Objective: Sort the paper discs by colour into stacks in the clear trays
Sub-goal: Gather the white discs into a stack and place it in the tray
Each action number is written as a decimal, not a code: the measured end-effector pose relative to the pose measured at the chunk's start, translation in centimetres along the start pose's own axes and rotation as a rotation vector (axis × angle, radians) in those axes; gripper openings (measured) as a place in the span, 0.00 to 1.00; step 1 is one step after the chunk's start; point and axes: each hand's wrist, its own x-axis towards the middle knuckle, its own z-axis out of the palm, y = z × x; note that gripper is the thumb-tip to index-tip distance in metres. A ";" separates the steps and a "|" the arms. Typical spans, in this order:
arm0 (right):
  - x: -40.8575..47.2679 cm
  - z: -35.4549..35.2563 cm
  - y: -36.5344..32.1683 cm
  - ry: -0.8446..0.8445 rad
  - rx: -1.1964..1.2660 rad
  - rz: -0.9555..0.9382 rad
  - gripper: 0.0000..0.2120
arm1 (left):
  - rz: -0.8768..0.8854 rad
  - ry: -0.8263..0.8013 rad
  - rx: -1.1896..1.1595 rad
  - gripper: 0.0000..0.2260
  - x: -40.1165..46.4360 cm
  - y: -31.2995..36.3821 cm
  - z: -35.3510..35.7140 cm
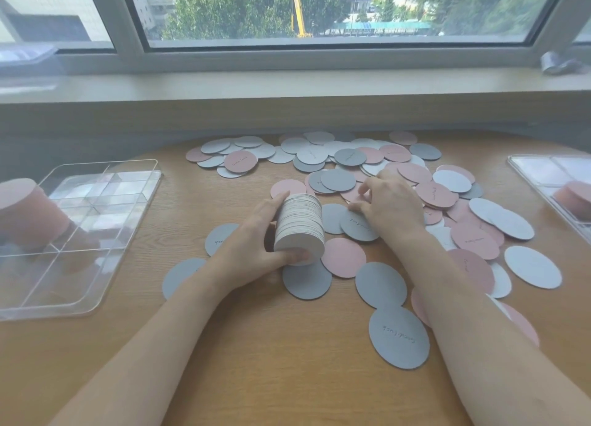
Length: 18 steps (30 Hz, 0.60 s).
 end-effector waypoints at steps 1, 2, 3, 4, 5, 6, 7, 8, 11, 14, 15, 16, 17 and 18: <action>0.0 -0.1 -0.1 0.005 -0.022 -0.002 0.16 | -0.004 0.001 -0.003 0.49 0.0 0.0 0.0; -0.1 -0.2 -0.2 0.012 -0.051 -0.004 0.15 | -0.006 0.002 -0.006 0.49 0.0 0.0 0.0; -0.1 -0.2 -0.3 0.021 -0.082 -0.008 0.14 | -0.006 0.002 -0.009 0.49 0.0 0.1 0.0; -0.2 -0.2 -0.4 0.035 -0.110 -0.013 0.12 | -0.006 0.001 -0.013 0.49 0.0 0.0 0.0; -0.3 -0.2 -0.6 0.054 -0.135 -0.018 0.11 | -0.006 0.001 -0.018 0.49 0.0 0.0 0.1; -0.4 -0.2 -0.7 0.077 -0.153 -0.023 0.10 | -0.006 0.003 -0.020 0.49 0.0 0.0 0.1; -0.4 -0.2 -0.7 0.104 -0.162 -0.027 0.10 | -0.006 0.005 -0.018 0.49 -0.1 0.0 0.1; -0.5 -0.2 -0.7 0.135 -0.162 -0.028 0.10 | -0.006 0.008 -0.012 0.49 -0.1 0.0 0.1; -0.4 0.0 -0.4 0.265 -0.135 -0.010 0.08 | 0.000 0.012 0.001 0.49 0.0 0.0 0.0; -0.5 -0.1 0.0 0.450 -0.122 -0.024 0.08 | 0.003 0.007 -0.005 0.49 0.0 0.0 0.0; -0.5 -0.1 0.1 0.491 -0.100 -0.038 0.09 | 0.003 0.007 -0.006 0.49 0.0 0.0 0.0; -0.5 -0.1 0.1 0.525 -0.068 -0.057 0.09 | 0.005 0.007 -0.003 0.49 0.0 0.0 0.0; -0.5 -0.1 0.1 0.549 -0.033 -0.082 0.09 | 0.009 0.007 0.001 0.49 0.0 0.0 0.0; -0.5 -0.1 0.1 0.562 0.006 -0.113 0.08 | 0.013 0.007 0.003 0.49 0.0 -0.1 0.0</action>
